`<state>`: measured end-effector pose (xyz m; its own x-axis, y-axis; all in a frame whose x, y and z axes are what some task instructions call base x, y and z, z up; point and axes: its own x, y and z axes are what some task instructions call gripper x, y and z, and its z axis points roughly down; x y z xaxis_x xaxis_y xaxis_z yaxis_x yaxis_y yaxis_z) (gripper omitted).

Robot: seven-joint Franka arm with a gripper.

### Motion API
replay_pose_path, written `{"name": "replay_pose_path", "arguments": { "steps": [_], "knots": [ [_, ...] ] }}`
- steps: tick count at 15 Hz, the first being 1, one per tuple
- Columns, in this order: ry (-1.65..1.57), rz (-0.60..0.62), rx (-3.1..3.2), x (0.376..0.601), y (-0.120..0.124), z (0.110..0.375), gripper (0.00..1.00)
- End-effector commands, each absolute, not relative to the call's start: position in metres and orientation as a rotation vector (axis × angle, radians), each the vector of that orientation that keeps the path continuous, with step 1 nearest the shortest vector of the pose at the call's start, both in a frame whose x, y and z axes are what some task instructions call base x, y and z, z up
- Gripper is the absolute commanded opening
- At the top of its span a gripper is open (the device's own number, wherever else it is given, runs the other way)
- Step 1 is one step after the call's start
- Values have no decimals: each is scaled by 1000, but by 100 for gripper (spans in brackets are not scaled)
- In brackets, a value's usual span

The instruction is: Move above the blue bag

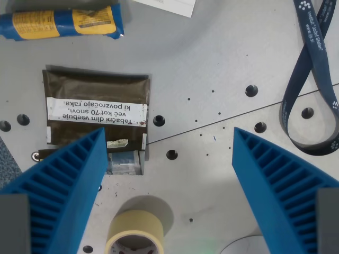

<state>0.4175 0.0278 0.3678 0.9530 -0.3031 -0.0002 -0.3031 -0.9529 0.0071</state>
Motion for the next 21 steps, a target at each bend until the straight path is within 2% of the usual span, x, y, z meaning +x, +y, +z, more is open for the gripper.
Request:
{"name": "replay_pose_path", "arguments": {
  "steps": [1, 7, 12, 21],
  "knots": [
    [-482, 4, 3098, 417, 28, 370, 100],
    [-425, 5, 3108, 418, 28, 368, 100],
    [-234, 19, 3134, 421, 32, 361, 100],
    [238, 59, 3148, 432, 48, 328, 100]
  ]
}}
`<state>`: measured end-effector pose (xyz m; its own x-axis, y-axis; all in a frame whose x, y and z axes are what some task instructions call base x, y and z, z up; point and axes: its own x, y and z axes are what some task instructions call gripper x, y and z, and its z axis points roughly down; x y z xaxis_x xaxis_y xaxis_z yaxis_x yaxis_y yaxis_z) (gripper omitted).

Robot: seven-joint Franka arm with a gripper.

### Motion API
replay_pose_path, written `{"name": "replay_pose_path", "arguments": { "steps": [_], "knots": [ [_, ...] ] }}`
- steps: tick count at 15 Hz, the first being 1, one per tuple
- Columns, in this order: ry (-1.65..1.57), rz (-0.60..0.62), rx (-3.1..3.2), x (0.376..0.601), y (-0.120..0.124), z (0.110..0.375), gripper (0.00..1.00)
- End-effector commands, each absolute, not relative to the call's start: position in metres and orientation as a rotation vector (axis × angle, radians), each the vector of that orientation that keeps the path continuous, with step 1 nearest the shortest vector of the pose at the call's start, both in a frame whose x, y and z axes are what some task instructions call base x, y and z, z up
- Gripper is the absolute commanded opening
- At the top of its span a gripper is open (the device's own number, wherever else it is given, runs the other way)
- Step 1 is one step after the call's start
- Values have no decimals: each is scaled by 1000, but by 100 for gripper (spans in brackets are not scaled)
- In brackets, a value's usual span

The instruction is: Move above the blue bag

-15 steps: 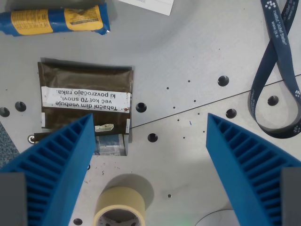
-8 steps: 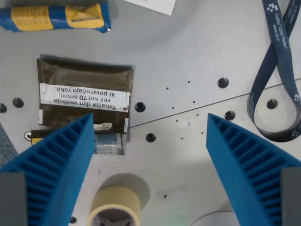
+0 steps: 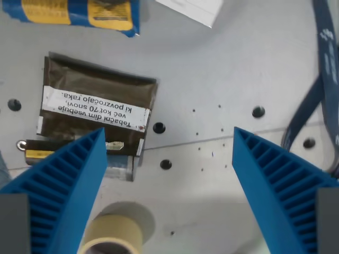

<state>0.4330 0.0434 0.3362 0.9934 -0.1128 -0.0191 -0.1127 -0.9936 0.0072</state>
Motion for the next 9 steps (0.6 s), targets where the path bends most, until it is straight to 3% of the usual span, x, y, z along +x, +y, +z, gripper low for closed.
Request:
{"name": "replay_pose_path", "arguments": {
  "steps": [1, 9],
  "knots": [
    [291, 61, 3145, 434, 50, 323, 100],
    [705, 82, 3075, 450, 73, 284, 100]
  ]
}}
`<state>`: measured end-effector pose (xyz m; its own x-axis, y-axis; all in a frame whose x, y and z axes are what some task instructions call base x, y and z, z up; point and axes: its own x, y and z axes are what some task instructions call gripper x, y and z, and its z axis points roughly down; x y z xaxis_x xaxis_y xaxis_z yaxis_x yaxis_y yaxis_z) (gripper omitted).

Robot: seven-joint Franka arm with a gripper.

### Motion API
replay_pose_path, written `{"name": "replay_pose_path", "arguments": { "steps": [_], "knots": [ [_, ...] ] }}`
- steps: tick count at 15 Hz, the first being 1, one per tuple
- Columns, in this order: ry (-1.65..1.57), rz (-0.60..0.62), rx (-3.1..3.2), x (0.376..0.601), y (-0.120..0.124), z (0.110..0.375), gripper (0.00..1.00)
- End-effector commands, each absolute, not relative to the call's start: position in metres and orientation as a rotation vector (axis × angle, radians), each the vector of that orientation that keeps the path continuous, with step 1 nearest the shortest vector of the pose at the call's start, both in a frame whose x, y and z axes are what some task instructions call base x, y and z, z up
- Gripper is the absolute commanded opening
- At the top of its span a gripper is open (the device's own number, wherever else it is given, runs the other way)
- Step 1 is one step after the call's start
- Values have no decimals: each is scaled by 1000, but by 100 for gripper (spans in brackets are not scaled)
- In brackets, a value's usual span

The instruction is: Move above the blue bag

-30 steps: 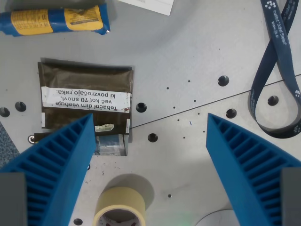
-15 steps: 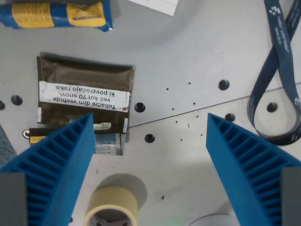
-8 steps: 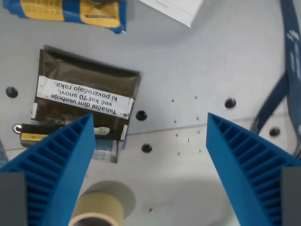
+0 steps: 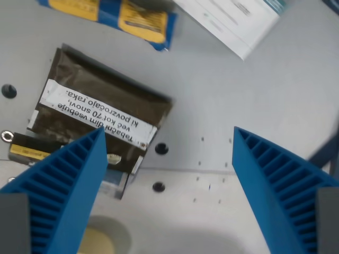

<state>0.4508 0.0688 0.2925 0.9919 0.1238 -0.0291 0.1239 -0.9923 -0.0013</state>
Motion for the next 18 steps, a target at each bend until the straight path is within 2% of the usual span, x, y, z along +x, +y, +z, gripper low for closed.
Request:
{"name": "replay_pose_path", "arguments": {
  "steps": [1, 13, 18],
  "knots": [
    [756, 81, 3062, 453, 76, 279, 100],
    [1336, -29, 2834, 491, 112, 221, 100],
    [1452, -42, 2774, 504, 120, 195, 100]
  ]
}}
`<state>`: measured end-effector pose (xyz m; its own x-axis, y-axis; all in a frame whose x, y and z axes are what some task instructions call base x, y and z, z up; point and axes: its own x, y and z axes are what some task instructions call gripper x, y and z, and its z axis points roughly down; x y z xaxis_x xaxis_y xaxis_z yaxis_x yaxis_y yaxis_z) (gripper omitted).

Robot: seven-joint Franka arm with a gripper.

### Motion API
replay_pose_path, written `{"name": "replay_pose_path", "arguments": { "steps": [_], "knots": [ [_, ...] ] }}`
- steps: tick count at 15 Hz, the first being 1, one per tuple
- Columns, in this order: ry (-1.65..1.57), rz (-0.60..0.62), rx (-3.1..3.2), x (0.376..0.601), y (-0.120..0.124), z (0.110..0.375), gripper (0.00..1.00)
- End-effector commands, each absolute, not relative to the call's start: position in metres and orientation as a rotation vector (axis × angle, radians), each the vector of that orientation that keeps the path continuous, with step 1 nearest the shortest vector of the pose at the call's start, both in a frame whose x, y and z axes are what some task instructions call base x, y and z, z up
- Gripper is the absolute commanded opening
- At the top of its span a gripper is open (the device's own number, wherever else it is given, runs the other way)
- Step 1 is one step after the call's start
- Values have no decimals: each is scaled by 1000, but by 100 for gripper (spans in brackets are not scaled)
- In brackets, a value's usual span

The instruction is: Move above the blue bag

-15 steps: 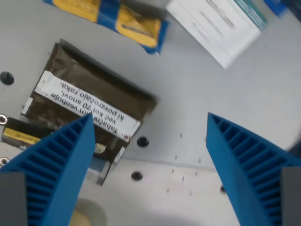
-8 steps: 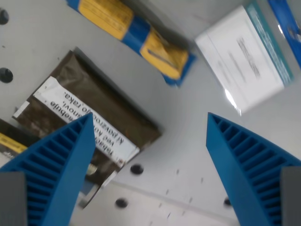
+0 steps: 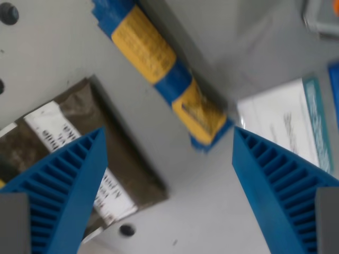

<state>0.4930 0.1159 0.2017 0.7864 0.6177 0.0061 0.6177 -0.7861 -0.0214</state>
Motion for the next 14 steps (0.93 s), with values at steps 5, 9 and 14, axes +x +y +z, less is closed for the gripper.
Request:
{"name": "replay_pose_path", "arguments": {
  "steps": [5, 9, 14],
  "knots": [
    [-1455, 22, -2806, 511, 124, 170, 100],
    [-1383, 22, -2835, 514, 125, 156, 100],
    [-1329, 30, -2853, 516, 126, 151, 100]
  ]
}}
